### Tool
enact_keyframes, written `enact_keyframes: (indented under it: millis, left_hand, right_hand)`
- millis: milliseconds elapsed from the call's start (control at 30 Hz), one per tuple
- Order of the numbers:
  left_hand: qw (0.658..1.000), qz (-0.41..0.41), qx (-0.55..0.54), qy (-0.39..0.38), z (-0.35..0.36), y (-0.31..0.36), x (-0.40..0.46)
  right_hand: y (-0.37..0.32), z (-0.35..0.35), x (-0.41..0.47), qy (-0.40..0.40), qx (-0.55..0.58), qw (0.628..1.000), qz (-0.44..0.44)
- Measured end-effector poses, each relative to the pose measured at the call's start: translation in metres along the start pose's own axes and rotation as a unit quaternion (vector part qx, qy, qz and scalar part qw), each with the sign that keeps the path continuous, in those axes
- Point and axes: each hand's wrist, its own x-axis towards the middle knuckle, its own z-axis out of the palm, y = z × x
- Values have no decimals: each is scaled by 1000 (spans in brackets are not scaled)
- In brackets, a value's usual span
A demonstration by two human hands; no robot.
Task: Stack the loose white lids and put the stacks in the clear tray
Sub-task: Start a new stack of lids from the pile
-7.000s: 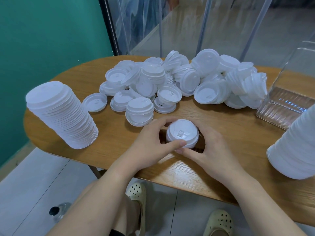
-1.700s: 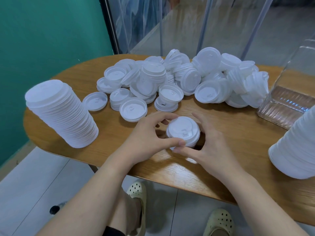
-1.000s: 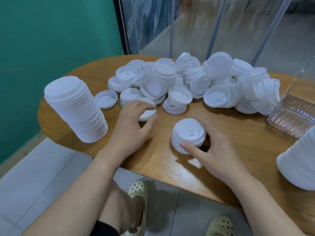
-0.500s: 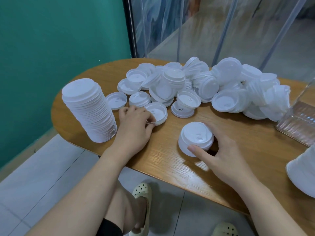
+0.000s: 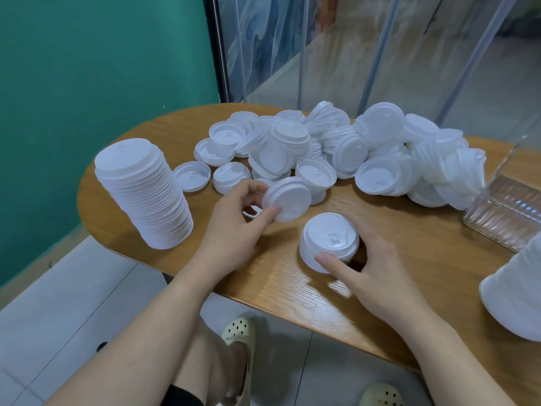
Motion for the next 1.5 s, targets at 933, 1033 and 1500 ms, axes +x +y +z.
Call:
enact_keyframes:
  millis: [933, 1033, 1500]
  left_hand:
    - [995, 18, 92, -40, 5, 0, 1]
    - [990, 42, 91, -96, 16, 8, -5]
    - [976, 61, 145, -154, 37, 6, -6]
  right_hand:
    - [0, -1, 1, -10, 18, 1000, -18]
    - [-3, -1, 1, -14, 25, 999, -27]
    - [3, 0, 1, 2, 19, 1000, -12]
